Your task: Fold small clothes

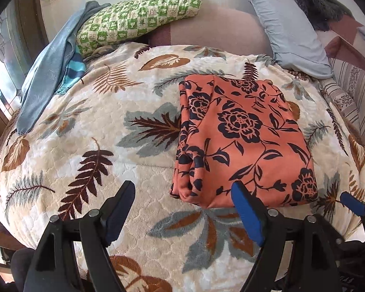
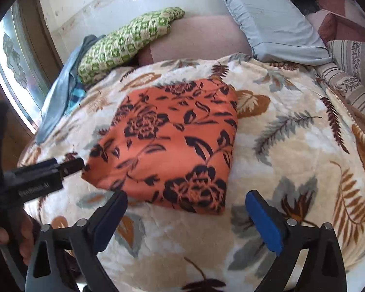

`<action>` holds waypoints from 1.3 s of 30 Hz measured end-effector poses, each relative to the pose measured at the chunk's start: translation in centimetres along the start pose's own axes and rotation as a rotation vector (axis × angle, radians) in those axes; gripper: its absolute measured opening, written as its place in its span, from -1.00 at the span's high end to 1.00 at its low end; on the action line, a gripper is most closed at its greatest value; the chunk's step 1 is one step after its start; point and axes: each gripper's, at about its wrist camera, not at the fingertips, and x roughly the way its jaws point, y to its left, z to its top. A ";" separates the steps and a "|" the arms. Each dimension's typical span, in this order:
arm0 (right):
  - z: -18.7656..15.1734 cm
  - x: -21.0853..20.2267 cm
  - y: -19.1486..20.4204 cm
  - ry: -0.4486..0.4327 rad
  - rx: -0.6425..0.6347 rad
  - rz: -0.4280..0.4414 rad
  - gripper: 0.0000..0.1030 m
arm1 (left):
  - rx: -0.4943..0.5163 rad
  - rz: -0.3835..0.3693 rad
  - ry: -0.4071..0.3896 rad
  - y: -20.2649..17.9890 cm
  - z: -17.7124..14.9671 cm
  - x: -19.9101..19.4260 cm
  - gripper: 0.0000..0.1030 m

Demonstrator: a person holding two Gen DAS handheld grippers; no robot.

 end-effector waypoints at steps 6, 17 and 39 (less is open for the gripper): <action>-1.5 -1.7 0.2 -0.051 -0.009 -0.079 -0.98 | 0.006 -0.003 -0.041 -0.5 -1.3 -2.4 -0.72; -1.1 -2.2 0.6 -0.071 -0.009 -0.092 -0.99 | 0.024 -0.028 -0.053 -1.1 -1.8 -3.4 -0.76; 1.6 -1.6 0.3 -0.084 -0.015 -0.134 -0.99 | 0.026 -0.075 -0.119 -1.9 0.0 -4.0 -0.96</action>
